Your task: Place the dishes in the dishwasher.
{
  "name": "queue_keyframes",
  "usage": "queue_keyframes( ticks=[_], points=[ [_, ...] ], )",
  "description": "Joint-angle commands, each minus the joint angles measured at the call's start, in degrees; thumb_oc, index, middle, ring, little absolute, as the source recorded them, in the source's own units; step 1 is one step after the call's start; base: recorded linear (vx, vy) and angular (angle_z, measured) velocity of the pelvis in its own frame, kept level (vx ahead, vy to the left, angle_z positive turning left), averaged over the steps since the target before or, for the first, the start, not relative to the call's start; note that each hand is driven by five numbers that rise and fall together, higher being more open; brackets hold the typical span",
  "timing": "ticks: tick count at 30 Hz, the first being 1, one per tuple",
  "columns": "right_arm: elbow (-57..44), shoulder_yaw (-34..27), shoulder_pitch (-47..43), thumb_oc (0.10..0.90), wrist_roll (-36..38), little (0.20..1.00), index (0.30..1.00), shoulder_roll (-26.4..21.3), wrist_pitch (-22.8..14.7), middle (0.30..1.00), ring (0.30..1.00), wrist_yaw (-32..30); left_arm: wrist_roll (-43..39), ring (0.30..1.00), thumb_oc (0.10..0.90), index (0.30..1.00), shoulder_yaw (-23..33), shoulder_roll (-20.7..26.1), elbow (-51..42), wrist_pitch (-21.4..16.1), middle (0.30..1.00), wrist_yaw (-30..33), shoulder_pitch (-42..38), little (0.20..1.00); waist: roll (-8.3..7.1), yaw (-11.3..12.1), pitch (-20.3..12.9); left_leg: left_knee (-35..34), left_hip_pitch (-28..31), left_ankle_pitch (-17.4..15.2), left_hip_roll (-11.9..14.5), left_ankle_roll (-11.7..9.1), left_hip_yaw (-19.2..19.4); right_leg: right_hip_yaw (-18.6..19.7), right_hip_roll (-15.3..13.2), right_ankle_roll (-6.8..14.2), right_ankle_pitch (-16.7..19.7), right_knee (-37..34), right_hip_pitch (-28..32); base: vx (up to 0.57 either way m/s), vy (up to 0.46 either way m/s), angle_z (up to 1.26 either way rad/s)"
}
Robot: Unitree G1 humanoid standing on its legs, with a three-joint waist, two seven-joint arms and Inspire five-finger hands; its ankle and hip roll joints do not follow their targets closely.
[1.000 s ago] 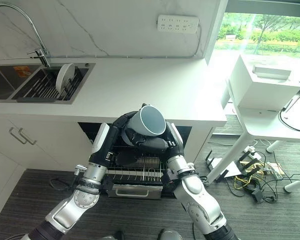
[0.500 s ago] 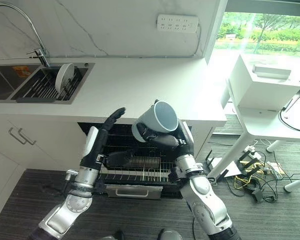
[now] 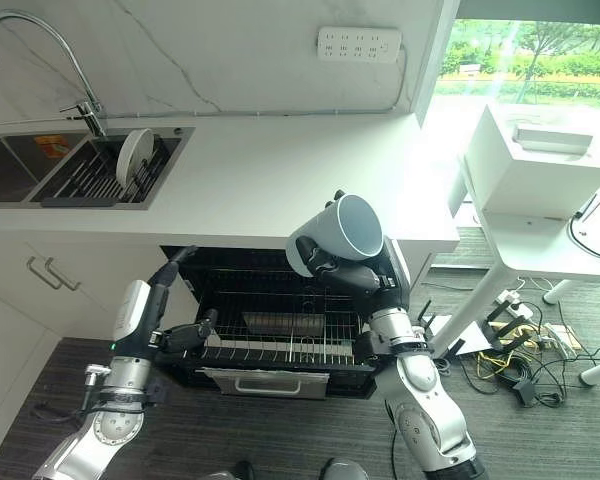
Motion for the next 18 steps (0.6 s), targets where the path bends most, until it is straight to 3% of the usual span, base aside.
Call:
queue_keyframes(
  ticks=[1, 5, 8, 10, 18],
  points=[
    [-4.0, -3.5, -3.3, 0.400, -2.5, 0.300, 0.300, 1.0, -3.5, 0.300, 0.300, 4.8, -12.0, 0.900, 0.800, 0.900, 5.7, 1.2, -6.2, -5.2, 0.900, -1.8, -4.3, 0.900, -1.57, 0.5, -2.4, 4.6, 1.0, -10.3, 2.1, -0.6, -2.8, 0.2, -2.2, 6.4, -1.0, -6.9, 6.2, 0.00, 0.004, 0.05],
    [-3.2, -4.5, -1.8, 0.400, -3.8, 0.300, 0.300, 0.9, -1.2, 0.300, 0.300, 6.7, -21.0, 0.900, 0.800, 0.900, 8.5, -0.3, -9.0, -3.3, 0.900, -8.2, -3.6, 0.900, -1.76, 0.4, -2.2, 4.6, 0.8, -10.1, 2.1, -0.7, -3.1, -0.1, -2.2, 6.4, -1.0, -6.9, 6.2, 0.01, -0.004, 0.12],
    [-2.5, -5.8, -1.2, 0.400, -3.8, 0.300, 0.300, 0.4, 0.7, 0.300, 0.300, 8.3, -31.5, 0.900, 0.800, 0.900, 9.1, -1.9, -10.9, 3.9, 0.900, -20.1, -3.3, 0.900, -1.78, 0.0, -1.8, 4.6, 0.6, -9.9, 2.2, -0.7, -3.2, -0.1, -2.1, 6.4, -1.0, -6.9, 6.0, 0.00, -0.002, 0.11],
    [-2.6, -6.7, -0.6, 0.400, -3.1, 0.300, 0.300, -1.1, 1.9, 0.300, 0.300, 9.7, -32.6, 0.900, 0.800, 0.900, 7.8, -0.2, -13.2, 9.0, 0.900, -29.9, -3.4, 0.900, -1.22, -0.7, -1.4, 4.6, 0.5, -9.6, 2.4, -0.8, -2.8, 0.2, -1.9, 6.6, -0.8, -6.9, 5.7, 0.00, 0.000, 0.00],
    [-2.6, -6.4, -0.9, 0.400, -1.4, 0.300, 0.300, -4.5, 1.8, 0.300, 0.300, 11.5, -32.5, 0.900, 0.800, 0.900, 3.2, 8.0, -12.6, 18.7, 0.900, -44.3, -8.6, 0.900, -0.03, -2.6, -1.3, 4.6, 1.0, -9.4, 3.0, -1.0, -1.4, 1.1, -1.5, 7.2, -0.6, -6.9, 5.4, -0.01, 0.017, -0.05]
  ],
)
